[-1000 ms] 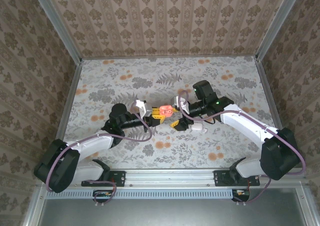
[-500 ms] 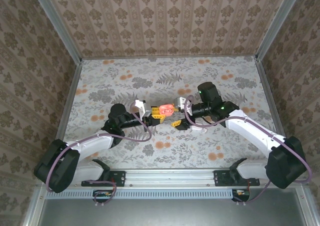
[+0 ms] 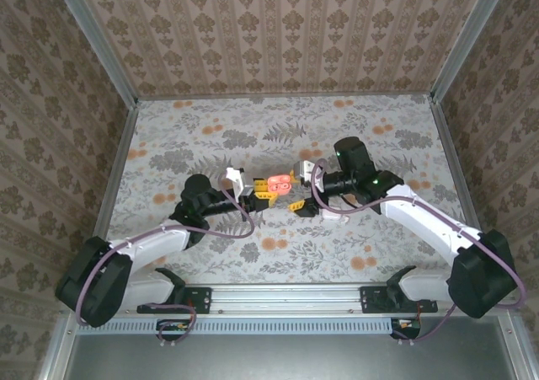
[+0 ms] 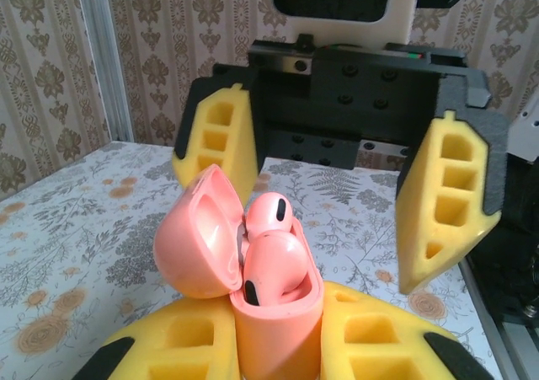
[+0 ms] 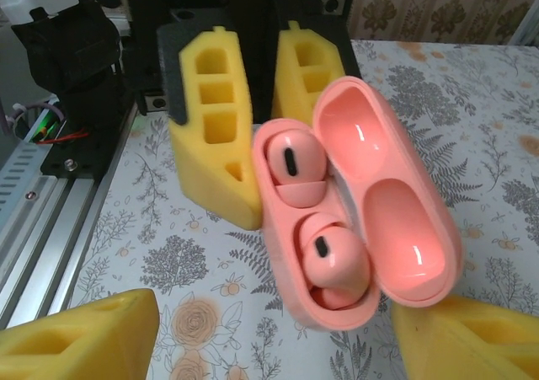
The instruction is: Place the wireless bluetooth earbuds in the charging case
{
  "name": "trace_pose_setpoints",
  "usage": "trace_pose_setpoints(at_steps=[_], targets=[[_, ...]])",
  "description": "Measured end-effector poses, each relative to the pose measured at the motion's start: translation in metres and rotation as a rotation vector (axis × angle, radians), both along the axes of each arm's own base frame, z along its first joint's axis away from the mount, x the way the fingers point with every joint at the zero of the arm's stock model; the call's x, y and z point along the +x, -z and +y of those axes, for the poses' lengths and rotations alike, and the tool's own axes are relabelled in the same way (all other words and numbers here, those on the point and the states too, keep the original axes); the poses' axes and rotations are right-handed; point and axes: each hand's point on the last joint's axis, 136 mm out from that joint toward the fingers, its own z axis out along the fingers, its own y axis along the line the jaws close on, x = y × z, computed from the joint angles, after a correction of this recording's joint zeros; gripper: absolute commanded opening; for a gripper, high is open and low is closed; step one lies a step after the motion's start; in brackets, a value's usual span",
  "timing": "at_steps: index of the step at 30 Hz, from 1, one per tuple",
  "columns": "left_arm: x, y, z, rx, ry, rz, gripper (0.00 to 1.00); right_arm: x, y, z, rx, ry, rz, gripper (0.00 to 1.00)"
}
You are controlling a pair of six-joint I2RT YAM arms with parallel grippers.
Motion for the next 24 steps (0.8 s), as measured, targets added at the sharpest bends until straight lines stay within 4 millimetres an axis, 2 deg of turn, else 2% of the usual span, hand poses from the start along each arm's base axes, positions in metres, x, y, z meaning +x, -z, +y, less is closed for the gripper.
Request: trace_pose_setpoints(at_steps=[6,18,24], targets=[[-0.004,-0.008,0.002,-0.012,0.001,-0.016,0.10,0.004,-0.007,0.008,0.031,-0.028,0.016,0.75],[-0.004,-0.005,0.003,-0.002,0.000,-0.005,0.10,-0.001,-0.014,0.010,0.066,-0.072,0.022,0.69],[-0.004,-0.003,0.003,0.001,-0.003,0.000,0.10,-0.005,-0.038,0.009,0.112,-0.070,-0.052,0.66]])
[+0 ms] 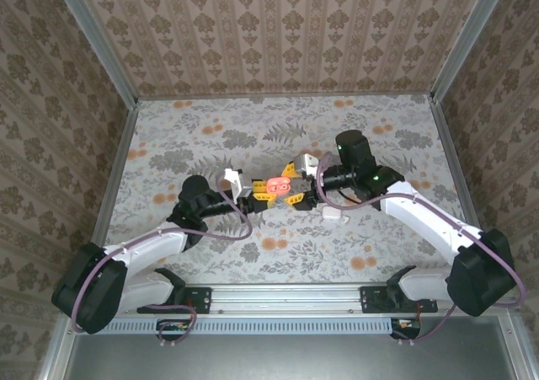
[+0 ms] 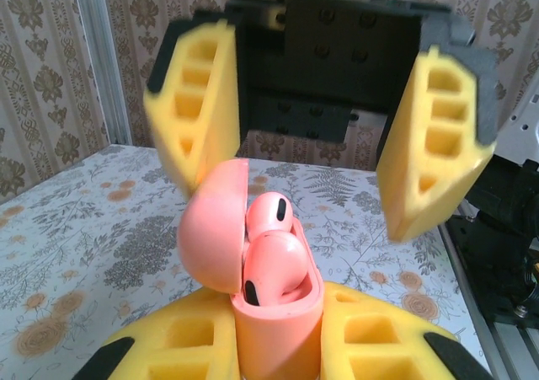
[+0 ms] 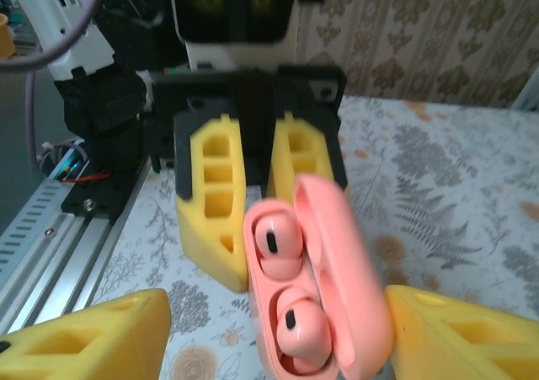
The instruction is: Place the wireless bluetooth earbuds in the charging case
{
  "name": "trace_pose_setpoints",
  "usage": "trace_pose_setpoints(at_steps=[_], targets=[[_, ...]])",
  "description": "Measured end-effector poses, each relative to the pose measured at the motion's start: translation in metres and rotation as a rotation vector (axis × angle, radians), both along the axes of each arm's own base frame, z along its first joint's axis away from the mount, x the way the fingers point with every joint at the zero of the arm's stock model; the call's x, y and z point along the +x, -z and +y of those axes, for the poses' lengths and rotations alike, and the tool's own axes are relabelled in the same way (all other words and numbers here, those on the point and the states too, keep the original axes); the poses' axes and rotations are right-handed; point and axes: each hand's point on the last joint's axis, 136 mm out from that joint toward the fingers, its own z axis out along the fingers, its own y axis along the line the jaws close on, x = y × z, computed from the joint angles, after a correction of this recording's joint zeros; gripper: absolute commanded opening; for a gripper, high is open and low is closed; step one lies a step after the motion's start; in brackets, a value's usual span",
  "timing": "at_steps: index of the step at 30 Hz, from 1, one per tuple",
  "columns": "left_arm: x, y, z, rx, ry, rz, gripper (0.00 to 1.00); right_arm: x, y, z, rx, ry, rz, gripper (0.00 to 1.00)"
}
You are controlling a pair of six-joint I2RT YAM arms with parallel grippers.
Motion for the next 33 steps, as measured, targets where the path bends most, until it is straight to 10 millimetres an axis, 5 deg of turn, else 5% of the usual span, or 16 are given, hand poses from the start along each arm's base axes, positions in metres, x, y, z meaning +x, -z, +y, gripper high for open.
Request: trace_pose_setpoints(at_steps=[7,16,21,33], targets=[[0.000,0.002,0.000,0.004,0.000,0.005,0.10,0.001,-0.021,-0.009,0.036,0.025,-0.063,0.65],[0.000,0.003,0.000,0.007,0.000,0.010,0.10,0.017,-0.011,-0.006,-0.007,0.034,-0.016,0.82],[0.000,0.003,0.000,0.008,0.000,0.011,0.10,0.020,0.003,0.004,-0.053,0.002,0.031,0.84],[0.001,0.000,0.001,0.003,-0.014,0.004,0.10,0.007,0.029,0.017,-0.125,-0.098,0.117,0.69]])
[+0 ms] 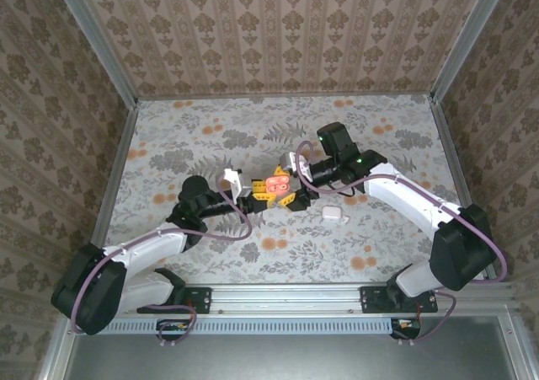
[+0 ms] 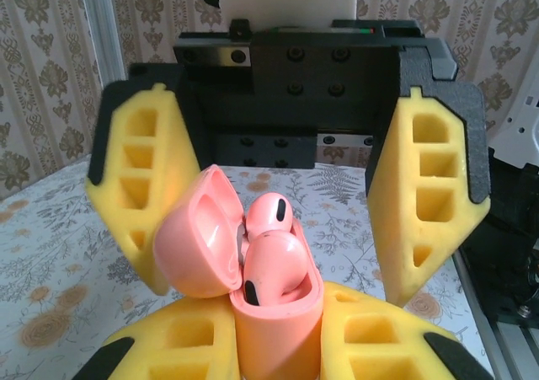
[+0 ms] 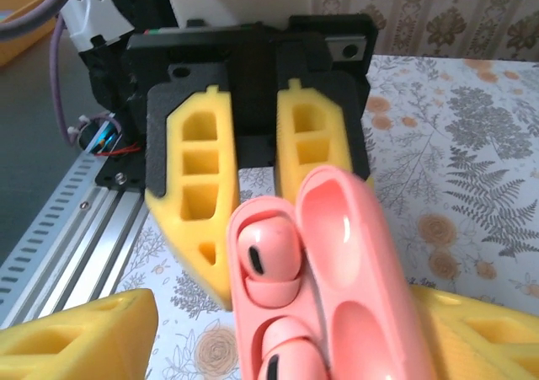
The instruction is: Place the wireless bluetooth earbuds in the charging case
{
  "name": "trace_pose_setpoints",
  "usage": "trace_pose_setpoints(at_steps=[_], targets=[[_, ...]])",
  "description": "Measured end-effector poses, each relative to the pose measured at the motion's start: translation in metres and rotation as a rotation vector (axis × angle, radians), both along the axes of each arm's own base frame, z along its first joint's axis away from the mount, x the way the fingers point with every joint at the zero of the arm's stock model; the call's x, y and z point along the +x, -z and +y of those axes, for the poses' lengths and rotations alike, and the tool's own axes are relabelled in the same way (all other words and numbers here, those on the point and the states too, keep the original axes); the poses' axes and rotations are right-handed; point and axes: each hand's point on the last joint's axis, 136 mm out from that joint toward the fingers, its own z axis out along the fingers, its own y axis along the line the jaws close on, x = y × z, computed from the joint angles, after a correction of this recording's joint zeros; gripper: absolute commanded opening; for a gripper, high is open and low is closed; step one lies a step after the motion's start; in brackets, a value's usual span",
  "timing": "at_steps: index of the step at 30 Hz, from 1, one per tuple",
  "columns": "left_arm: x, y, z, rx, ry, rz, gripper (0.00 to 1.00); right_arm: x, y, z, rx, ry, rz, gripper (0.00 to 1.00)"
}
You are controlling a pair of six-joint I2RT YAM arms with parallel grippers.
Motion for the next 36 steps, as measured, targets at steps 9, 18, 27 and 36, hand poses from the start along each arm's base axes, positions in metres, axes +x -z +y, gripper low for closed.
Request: trace_pose_setpoints(at_steps=[9,18,27,36], targets=[[-0.001,0.006,0.002,0.007,-0.009,0.009,0.10,-0.024,-0.033,-0.021,0.067,-0.009,-0.089,0.57],[-0.001,0.006,0.002,0.007,-0.006,0.010,0.10,-0.018,-0.042,-0.029,0.078,0.056,-0.160,0.62],[-0.003,0.004,0.002,0.002,0.001,0.004,0.10,0.001,-0.022,-0.015,0.037,0.020,-0.086,0.53],[-0.005,-0.004,0.004,-0.014,0.001,-0.018,0.10,-0.004,-0.004,-0.006,0.016,-0.043,-0.028,0.42]])
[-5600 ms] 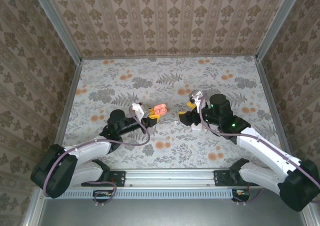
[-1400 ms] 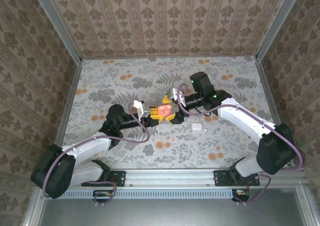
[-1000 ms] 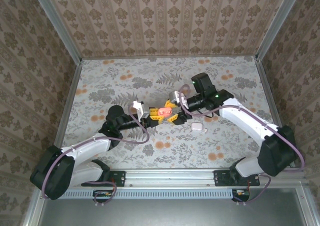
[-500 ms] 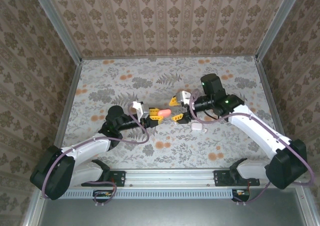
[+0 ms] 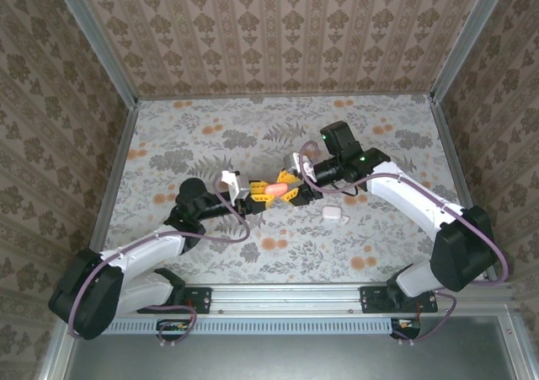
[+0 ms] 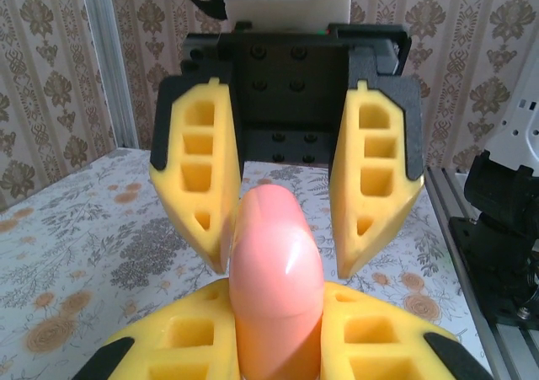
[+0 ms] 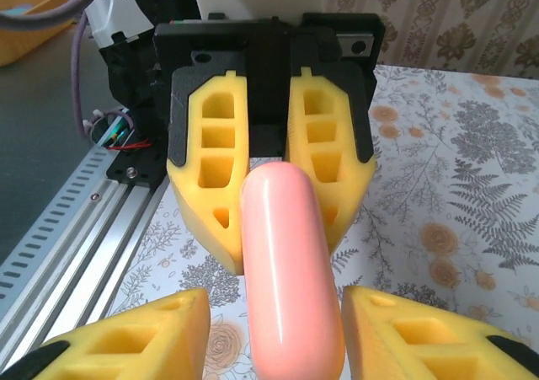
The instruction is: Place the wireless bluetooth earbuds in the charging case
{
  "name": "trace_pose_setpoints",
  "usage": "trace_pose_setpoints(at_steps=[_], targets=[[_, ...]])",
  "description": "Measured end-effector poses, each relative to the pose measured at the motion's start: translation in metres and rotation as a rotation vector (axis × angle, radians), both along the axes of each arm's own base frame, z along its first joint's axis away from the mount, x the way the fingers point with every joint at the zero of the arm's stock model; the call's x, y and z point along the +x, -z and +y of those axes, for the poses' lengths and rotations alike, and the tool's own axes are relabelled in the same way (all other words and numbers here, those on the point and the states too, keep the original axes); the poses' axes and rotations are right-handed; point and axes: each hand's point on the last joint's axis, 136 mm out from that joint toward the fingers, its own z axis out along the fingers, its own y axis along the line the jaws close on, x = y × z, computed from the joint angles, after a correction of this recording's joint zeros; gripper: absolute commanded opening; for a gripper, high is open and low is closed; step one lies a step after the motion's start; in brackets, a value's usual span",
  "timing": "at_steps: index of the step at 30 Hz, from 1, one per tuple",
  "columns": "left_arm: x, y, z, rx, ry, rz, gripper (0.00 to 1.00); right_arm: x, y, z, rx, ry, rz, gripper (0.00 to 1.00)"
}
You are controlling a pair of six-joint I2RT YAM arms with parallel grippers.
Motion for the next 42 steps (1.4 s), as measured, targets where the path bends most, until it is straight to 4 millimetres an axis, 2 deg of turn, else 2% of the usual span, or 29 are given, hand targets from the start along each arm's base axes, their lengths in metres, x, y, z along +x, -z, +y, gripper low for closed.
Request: trace_pose_setpoints(at_steps=[8,12,15,20,24,26,29,33,42], targets=[[0.000,-0.001,0.000,-0.002,0.000,-0.003,0.10,0.002,0.005,0.002,-0.006,-0.012,0.006,0.23],[-0.001,-0.002,0.000,-0.003,0.002,-0.004,0.13,0.001,0.005,0.002,-0.006,-0.017,0.002,0.19],[-0.001,-0.001,0.001,-0.002,-0.002,-0.003,0.24,0.001,0.005,0.002,-0.006,-0.017,0.002,0.19],[0.004,0.003,0.002,0.004,-0.034,0.008,0.50,0.002,0.007,0.001,-0.017,-0.010,0.004,0.18],[0.009,0.010,0.005,0.031,-0.076,0.038,0.65,0.003,0.010,0.000,-0.035,0.005,0.006,0.18],[0.011,0.012,0.008,0.046,-0.105,0.047,0.68,0.003,0.013,-0.002,-0.053,0.015,0.017,0.18],[0.019,0.010,0.016,0.057,-0.181,0.054,0.77,0.005,0.018,-0.004,-0.088,0.043,0.039,0.18],[0.032,0.006,0.033,0.067,-0.330,0.069,0.85,0.010,0.027,-0.007,-0.135,0.084,0.080,0.19],[0.059,0.005,0.078,0.120,-0.645,0.165,0.89,0.030,0.048,-0.004,-0.227,0.189,0.223,0.19]])
